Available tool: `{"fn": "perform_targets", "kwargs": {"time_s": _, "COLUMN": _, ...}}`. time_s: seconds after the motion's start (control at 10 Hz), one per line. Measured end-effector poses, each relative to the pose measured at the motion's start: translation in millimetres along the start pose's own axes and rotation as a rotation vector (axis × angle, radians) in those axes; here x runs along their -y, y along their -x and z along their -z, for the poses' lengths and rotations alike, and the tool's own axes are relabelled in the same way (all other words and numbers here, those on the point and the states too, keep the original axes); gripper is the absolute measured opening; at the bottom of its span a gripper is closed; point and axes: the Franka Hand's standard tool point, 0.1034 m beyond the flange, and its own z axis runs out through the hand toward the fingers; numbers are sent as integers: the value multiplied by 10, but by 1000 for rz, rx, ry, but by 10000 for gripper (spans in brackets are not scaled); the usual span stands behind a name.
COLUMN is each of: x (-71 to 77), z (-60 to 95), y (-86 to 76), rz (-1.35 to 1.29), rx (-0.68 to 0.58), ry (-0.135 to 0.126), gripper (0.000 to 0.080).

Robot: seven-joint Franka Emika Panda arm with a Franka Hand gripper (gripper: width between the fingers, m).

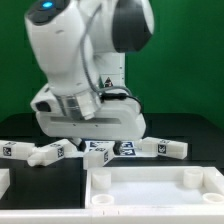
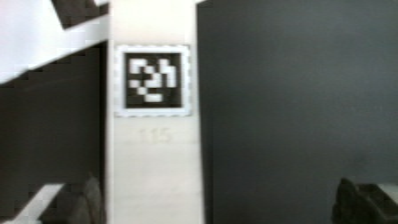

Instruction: Assemble desk

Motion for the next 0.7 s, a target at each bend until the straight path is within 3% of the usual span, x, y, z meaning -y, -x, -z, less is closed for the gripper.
{"fn": "perform_targets", "kwargs": {"time_s": 0.3, "x": -50, "z": 146, "y": -42, "rz": -28, "rx": 299, "ry": -6, "gripper": 649}}
{"fn": "perform_targets", "kwargs": {"time_s": 0.4, "x": -43, "z": 121, "y": -66, "rz": -17, "rx": 325, "ry": -5, "gripper": 649}}
{"fn": "perform_targets", "kwargs": {"time_s": 0.6, "x": -57, "z": 43, "y": 22, "rz": -16, "rx": 495, "ry": -7, "gripper": 649}}
{"fn": "perform_targets", "kwargs": {"time_s": 0.7, "x": -30, "z": -53, "y": -40, "rz": -29, "rx": 559, "ry": -39, "gripper": 649}}
